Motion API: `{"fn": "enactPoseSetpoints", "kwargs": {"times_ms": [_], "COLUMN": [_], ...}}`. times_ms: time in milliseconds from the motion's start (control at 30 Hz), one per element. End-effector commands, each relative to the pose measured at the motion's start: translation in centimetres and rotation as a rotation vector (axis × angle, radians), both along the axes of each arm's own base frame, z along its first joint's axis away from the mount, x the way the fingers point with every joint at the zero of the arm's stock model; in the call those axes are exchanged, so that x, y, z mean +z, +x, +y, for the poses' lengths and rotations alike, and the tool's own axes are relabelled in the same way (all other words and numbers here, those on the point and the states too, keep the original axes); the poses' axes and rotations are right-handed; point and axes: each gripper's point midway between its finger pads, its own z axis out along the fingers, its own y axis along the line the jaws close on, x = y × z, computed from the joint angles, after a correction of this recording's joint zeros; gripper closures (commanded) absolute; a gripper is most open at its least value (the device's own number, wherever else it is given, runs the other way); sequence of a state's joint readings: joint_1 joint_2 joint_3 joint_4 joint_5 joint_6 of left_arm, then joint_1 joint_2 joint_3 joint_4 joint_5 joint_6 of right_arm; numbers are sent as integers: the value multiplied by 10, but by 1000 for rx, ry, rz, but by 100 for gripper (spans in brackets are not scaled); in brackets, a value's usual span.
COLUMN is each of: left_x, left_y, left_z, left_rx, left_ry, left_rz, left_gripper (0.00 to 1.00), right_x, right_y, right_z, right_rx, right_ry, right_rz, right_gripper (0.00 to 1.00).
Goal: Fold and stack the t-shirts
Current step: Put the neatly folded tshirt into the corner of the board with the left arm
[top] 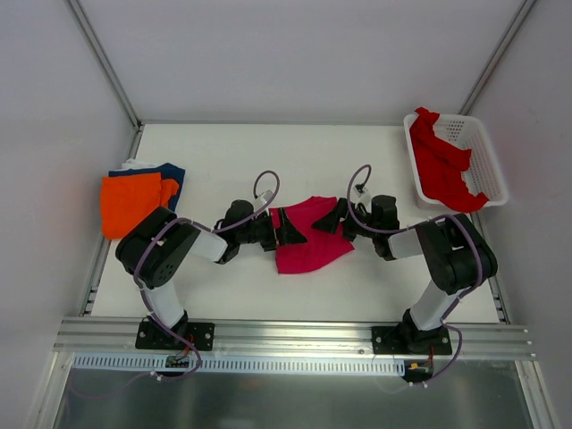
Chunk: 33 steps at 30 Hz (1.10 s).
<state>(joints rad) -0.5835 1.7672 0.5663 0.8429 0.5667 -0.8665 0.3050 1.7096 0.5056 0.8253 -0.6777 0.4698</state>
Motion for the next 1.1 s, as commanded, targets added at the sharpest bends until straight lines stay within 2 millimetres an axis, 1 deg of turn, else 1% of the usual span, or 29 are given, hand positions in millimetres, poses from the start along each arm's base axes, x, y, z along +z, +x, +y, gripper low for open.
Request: {"fn": "enactPoseSetpoints", "kwargs": {"times_ms": [0,233,433,533,767,900,933,967,1000,1033,1067], "left_x": [-38,-37,-37,-38,-49,-51,-51,-53,-55,-55,-58], "left_y": [-19,-16,-11,-9,-10,-11,-12,-12,-13,-11,-11], "left_z": [7,1,-4,-5,-3,-8,-10,-10,-10,-12,-12], "left_rx": [0,6,25,44,89,85,85,86,86,81,75], "left_ry": [98,88,87,100,154,162,165,176,187,196,212], "left_rz": [115,107,92,81,77,73,70,63,64,57,65], "left_gripper": [1,1,1,1,1,1,1,2,5,16,21], "right_x": [-44,-42,-41,-39,-36,-35,-32,-32,-32,-31,-28], "right_y": [-30,-35,-41,-43,-55,-60,-61,-62,-64,-65,-67], "right_z": [0,15,21,22,23,25,26,26,26,25,25], "right_rx": [0,33,47,46,61,66,67,66,67,65,66], "right_ry": [-89,-93,-101,-108,-126,-131,-127,-128,-131,-131,-131], "right_rz": [191,187,183,179,169,167,159,158,158,156,148], "right_gripper": [2,4,5,5,5,5,5,5,5,5,5]}}
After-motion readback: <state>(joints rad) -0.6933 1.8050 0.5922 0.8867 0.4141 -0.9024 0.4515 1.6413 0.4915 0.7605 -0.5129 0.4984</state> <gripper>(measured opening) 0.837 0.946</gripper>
